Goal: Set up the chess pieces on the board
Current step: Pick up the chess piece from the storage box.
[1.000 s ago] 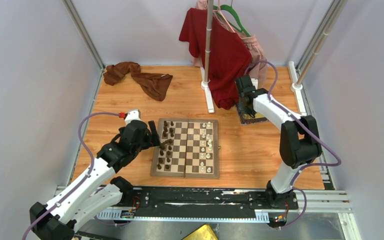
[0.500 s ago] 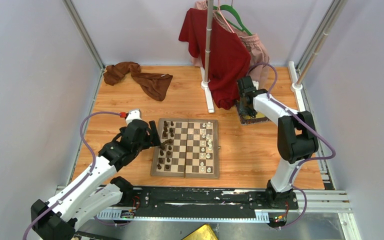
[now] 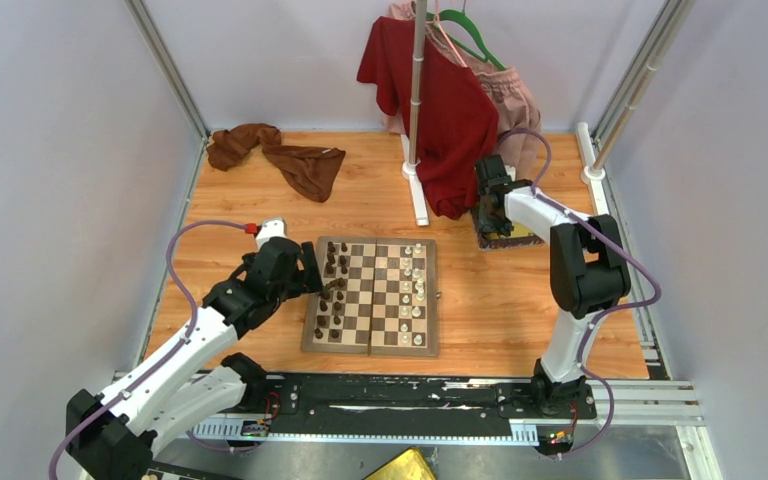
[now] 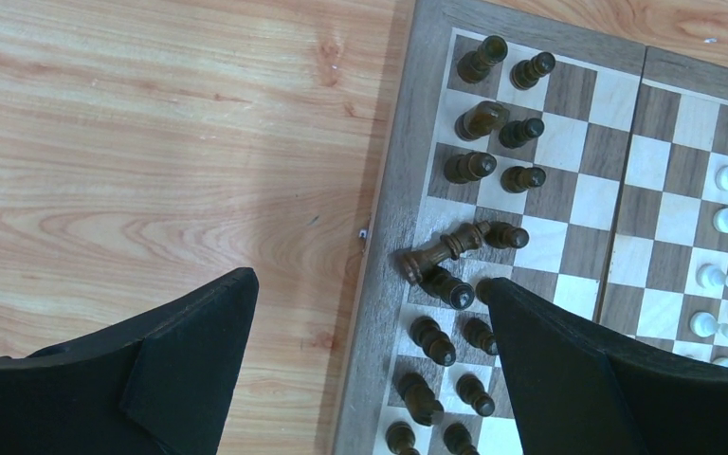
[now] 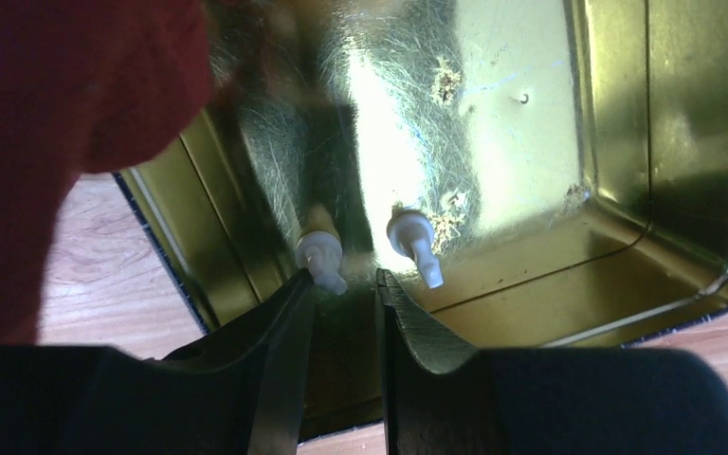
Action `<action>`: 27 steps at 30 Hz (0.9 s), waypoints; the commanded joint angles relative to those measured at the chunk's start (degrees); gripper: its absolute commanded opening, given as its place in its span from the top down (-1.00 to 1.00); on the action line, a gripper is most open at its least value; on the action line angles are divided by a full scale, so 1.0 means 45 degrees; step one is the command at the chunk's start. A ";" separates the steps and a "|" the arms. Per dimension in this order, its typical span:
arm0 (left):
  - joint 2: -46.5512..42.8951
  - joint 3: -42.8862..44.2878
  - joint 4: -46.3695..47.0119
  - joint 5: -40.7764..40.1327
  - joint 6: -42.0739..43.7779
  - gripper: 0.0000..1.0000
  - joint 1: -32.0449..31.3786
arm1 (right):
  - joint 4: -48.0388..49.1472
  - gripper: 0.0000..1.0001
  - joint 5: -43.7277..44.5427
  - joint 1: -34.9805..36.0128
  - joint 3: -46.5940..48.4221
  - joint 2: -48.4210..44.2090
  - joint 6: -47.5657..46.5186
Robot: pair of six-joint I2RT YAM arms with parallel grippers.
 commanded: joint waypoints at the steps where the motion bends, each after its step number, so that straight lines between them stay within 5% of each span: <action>1: 0.0160 0.0341 0.0341 -0.0053 0.0191 -1.00 0.0135 | -0.0008 0.32 -0.0203 -0.0252 0.0494 0.0355 -0.0248; 7: 0.0406 0.0485 0.0407 -0.0036 0.0237 -1.00 0.0150 | -0.0008 0.36 -0.0285 -0.0328 0.0710 0.0519 -0.0396; 21: 0.0568 0.0539 0.0491 -0.0015 0.0265 -1.00 0.0189 | -0.0177 0.98 -0.0110 -0.0395 0.0742 0.0117 -0.0519; 27: 0.0377 0.0484 0.0428 0.0004 0.0271 -1.00 0.0189 | -0.0468 1.00 0.0052 -0.0370 0.0786 -0.0890 -0.0551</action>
